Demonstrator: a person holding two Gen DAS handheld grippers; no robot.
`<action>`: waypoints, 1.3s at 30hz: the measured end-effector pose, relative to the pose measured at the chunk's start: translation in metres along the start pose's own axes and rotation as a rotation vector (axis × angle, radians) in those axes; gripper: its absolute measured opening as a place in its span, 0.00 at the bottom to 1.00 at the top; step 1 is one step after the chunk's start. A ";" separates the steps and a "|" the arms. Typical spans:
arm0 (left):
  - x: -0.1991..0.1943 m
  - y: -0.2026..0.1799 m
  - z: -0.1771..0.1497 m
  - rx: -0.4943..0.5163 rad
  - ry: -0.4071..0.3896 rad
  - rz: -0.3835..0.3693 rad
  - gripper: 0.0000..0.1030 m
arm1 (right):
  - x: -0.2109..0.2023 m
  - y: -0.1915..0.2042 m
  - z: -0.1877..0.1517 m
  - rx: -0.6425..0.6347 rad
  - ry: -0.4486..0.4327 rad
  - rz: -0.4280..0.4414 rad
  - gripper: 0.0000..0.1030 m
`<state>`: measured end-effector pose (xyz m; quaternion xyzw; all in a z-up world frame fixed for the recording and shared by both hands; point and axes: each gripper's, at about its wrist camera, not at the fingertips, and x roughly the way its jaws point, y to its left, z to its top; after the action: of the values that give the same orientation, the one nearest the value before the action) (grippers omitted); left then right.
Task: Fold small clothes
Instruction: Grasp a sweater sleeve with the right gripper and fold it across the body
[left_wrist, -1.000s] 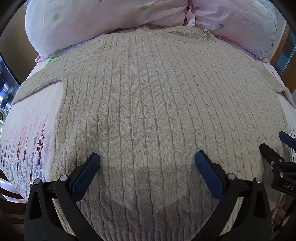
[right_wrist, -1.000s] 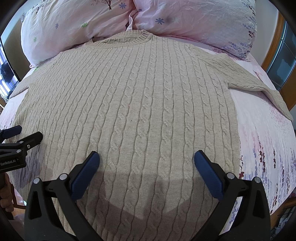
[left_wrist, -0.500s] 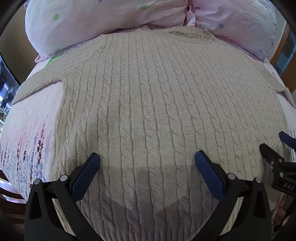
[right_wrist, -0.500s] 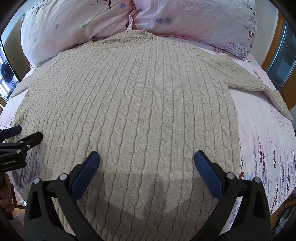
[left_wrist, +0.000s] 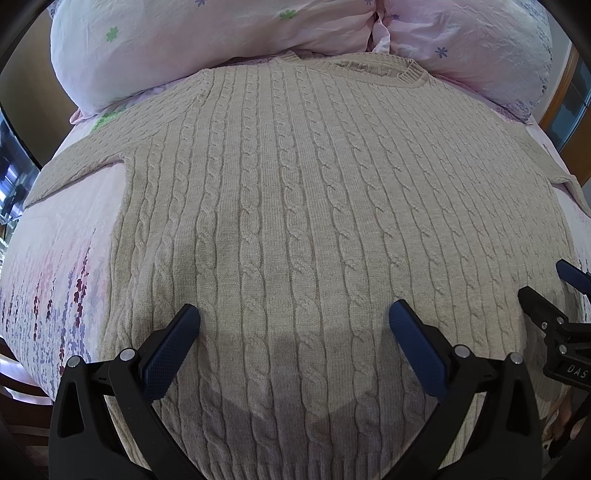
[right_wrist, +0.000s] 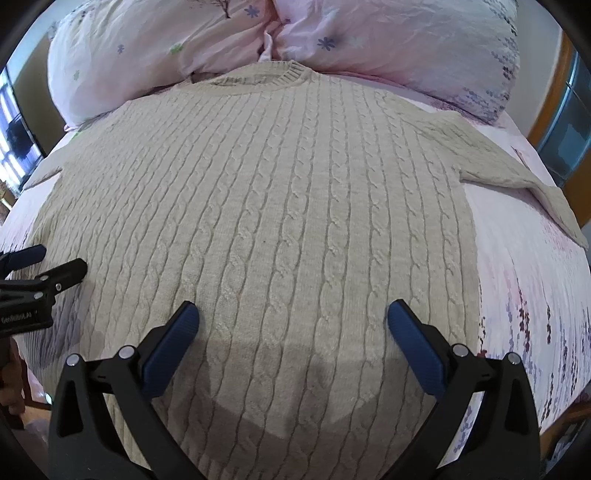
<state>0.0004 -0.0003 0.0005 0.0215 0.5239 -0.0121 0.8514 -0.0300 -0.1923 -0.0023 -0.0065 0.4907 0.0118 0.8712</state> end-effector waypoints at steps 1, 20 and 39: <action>0.000 0.000 0.000 0.001 0.001 -0.001 0.99 | 0.000 -0.002 0.003 -0.027 0.016 0.021 0.98; -0.079 0.088 0.047 -0.372 -0.209 0.113 0.99 | -0.008 -0.435 -0.007 1.463 -0.257 0.130 0.60; -0.097 0.217 0.052 -0.705 -0.303 0.223 0.99 | -0.072 -0.268 0.155 0.698 -0.524 0.285 0.07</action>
<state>0.0121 0.2133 0.1160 -0.2175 0.3588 0.2578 0.8704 0.0725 -0.4578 0.1398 0.3582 0.2242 -0.0335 0.9057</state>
